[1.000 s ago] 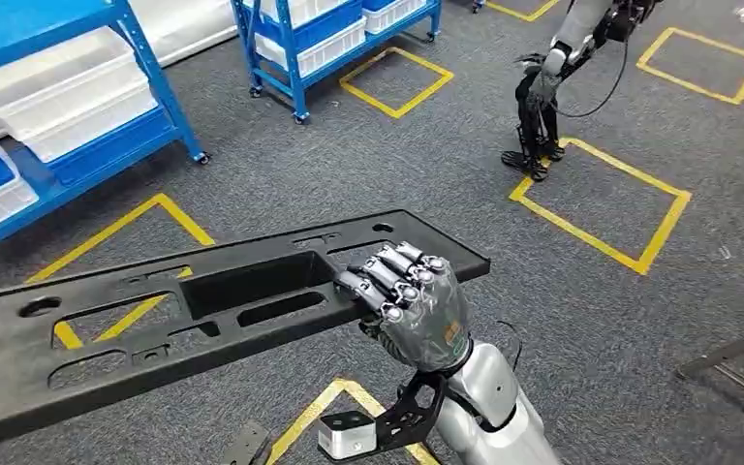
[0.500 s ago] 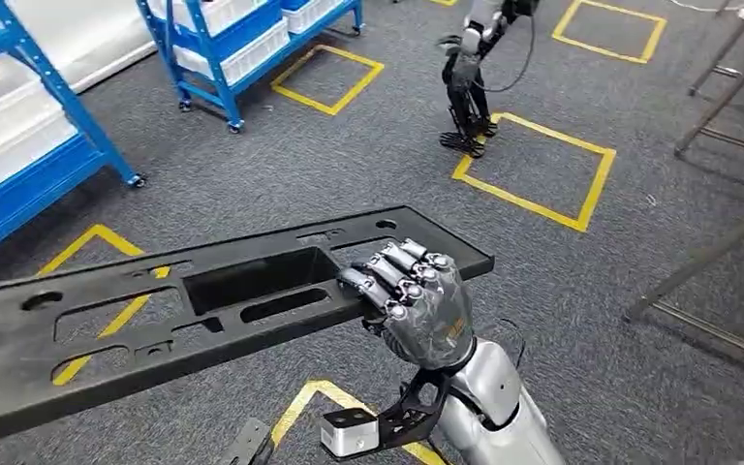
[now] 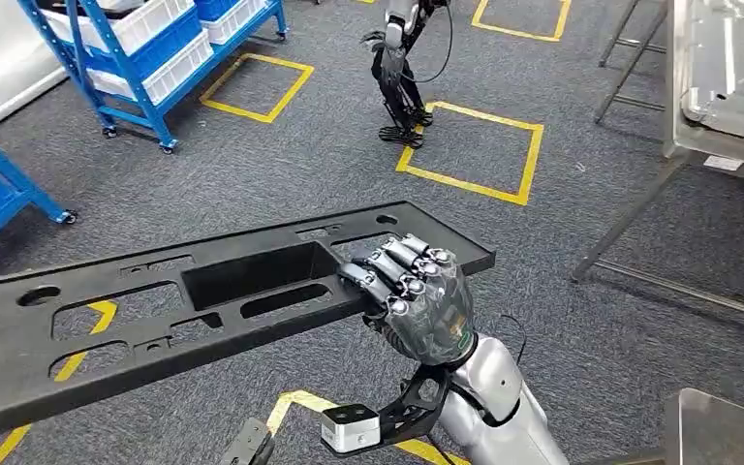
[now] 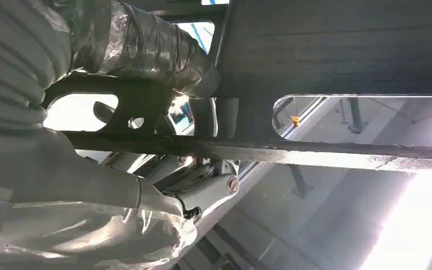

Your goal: Take the parts from the cabinet and place them on the table.

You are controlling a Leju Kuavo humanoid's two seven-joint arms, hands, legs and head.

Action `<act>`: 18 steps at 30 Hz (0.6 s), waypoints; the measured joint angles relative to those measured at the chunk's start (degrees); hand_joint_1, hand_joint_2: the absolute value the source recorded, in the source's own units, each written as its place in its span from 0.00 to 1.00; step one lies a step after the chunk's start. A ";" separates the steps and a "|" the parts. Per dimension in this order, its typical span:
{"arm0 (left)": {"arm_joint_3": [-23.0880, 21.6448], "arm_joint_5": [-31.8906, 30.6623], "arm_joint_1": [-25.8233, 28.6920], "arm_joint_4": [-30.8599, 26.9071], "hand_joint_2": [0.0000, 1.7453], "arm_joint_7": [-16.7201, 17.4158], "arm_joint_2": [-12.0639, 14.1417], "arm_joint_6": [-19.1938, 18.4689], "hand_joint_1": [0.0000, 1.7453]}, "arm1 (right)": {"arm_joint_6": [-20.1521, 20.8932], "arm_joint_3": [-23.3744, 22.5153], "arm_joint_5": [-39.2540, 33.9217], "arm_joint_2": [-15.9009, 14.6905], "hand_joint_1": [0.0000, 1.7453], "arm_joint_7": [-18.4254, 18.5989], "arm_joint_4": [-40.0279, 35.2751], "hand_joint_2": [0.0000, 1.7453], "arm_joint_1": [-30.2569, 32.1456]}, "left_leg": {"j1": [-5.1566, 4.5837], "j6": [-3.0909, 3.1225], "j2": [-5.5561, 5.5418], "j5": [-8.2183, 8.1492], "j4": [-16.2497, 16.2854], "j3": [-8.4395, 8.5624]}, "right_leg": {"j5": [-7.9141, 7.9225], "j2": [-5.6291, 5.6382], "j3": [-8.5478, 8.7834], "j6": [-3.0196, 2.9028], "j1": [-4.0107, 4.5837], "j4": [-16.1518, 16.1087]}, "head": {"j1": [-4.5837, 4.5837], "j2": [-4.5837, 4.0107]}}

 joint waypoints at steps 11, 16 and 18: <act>0.04 0.35 0.25 0.00 0.00 -0.09 -0.03 -0.02 0.00 | 0.00 0.00 -0.02 -0.48 1.00 0.07 -0.13 1.00 -0.02 | -0.57 0.28 7.19 -0.09 -0.04 0.20 | -2.05 -10.49 -0.49 0.93 -0.40 4.56 | 0.13 0.00; 0.04 0.35 0.24 0.00 0.00 -0.42 -0.03 0.00 0.00 | 0.00 0.00 0.22 -0.50 1.00 0.17 -0.22 1.00 -0.02 | -0.98 -1.34 9.61 -0.86 0.76 0.41 | -1.80 -11.62 1.50 -0.65 0.53 0.07 | 0.15 0.00; 0.04 0.35 0.09 0.00 0.00 -0.55 -0.05 0.00 0.00 | 0.00 -0.02 0.44 -0.53 1.00 0.18 -0.51 1.00 0.00 | -0.57 -2.13 7.30 -2.33 1.86 0.21 | -1.32 -10.35 1.72 -1.41 0.02 -0.45 | 0.13 0.00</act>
